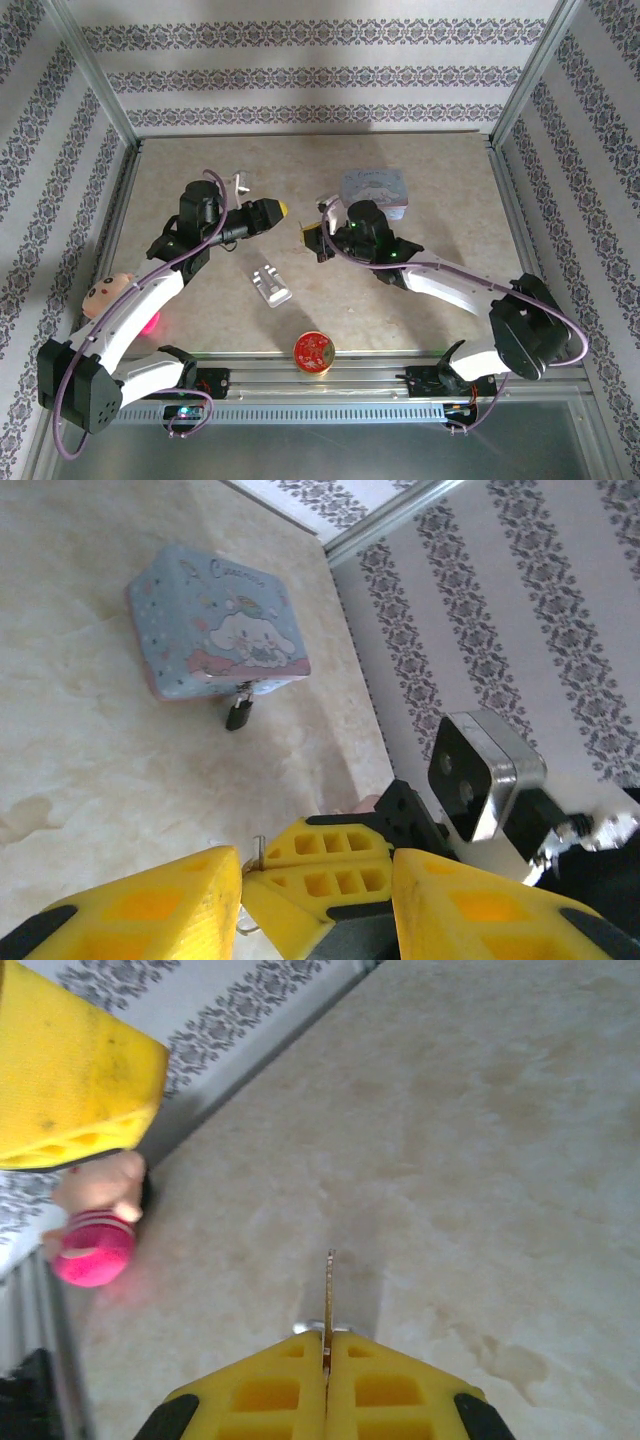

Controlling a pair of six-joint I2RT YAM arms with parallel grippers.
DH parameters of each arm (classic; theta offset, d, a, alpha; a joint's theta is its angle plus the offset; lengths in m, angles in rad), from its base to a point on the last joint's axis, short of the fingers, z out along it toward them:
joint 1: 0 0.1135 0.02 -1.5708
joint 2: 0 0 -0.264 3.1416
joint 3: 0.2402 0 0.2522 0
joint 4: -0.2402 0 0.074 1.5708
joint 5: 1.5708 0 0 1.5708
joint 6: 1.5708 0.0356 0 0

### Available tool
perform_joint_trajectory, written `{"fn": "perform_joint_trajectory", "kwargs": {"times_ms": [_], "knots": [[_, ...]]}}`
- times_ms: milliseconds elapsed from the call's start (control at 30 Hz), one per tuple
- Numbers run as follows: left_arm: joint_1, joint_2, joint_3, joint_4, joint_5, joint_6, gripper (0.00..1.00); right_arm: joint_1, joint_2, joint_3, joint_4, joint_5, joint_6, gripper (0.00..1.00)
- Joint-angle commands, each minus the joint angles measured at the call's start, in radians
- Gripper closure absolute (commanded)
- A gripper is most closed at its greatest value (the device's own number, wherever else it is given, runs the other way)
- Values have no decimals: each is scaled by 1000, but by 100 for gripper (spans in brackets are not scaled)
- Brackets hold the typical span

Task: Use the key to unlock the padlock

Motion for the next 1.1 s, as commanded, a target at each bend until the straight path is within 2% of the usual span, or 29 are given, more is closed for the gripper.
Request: {"fn": "perform_joint_trajectory", "kwargs": {"times_ms": [0, 333, 600, 867, 1067], "knots": [[11, -16, 6, 56, 46, 82, 56, -6, -53, -25, 115, -161, 73, 100], [9, 24, -4, 177, 240, 65, 60, -25, -88, -39, 209, -272, 150, 100], [10, 15, -7, 152, 278, 102, 65, -42, -91, -42, 279, -316, 203, 100], [10, 35, -18, 177, 328, 81, 68, -45, -81, -40, 289, -321, 218, 100], [9, 48, -25, 193, 357, 65, 80, -45, -78, -37, 298, -317, 224, 100]]}}
